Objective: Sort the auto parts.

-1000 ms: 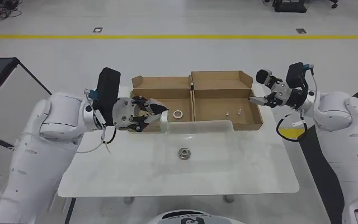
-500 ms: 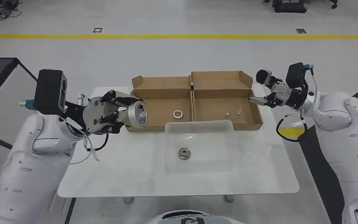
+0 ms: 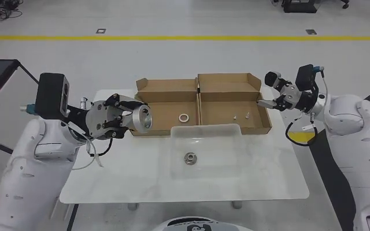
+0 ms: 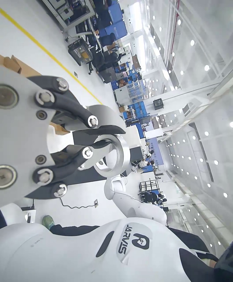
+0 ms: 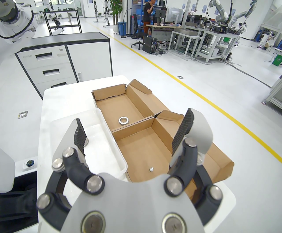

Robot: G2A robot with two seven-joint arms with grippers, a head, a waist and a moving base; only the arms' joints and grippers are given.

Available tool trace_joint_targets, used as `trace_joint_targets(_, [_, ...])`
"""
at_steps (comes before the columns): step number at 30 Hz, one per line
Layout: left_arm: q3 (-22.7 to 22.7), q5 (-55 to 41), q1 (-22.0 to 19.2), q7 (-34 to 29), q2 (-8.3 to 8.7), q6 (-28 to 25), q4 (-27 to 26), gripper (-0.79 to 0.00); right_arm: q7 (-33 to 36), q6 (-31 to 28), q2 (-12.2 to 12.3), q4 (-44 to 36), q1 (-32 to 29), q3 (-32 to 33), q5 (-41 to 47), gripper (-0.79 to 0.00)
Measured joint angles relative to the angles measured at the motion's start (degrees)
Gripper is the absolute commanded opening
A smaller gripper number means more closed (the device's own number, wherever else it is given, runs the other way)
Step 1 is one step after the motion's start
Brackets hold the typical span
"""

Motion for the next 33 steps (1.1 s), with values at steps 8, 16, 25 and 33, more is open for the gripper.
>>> trace_joint_targets(8, [0.0, 0.0, 0.0, 0.0, 0.00, 0.0, 0.0, -0.785, 0.0, 0.0, 0.0, 0.0, 0.0, 0.0, 0.0, 0.000])
trace_joint_targets(16, [0.2, -1.2, 0.4, 0.7, -0.19, 0.8, -0.3, -0.785, 0.0, 0.0, 0.0, 0.0, 0.0, 0.0, 0.0, 0.000])
trace_joint_targets(25, [0.6, -7.6, 1.2, 6.9, -1.04, 0.0, -1.8, -0.785, 0.0, 0.0, 0.0, 0.0, 0.0, 0.0, 0.0, 0.000])
trace_joint_targets(33, [0.7, -11.5, 1.7, 13.6, -1.94, 0.0, -2.7, -0.785, 0.0, 0.0, 0.0, 0.0, 0.0, 0.0, 0.0, 0.000])
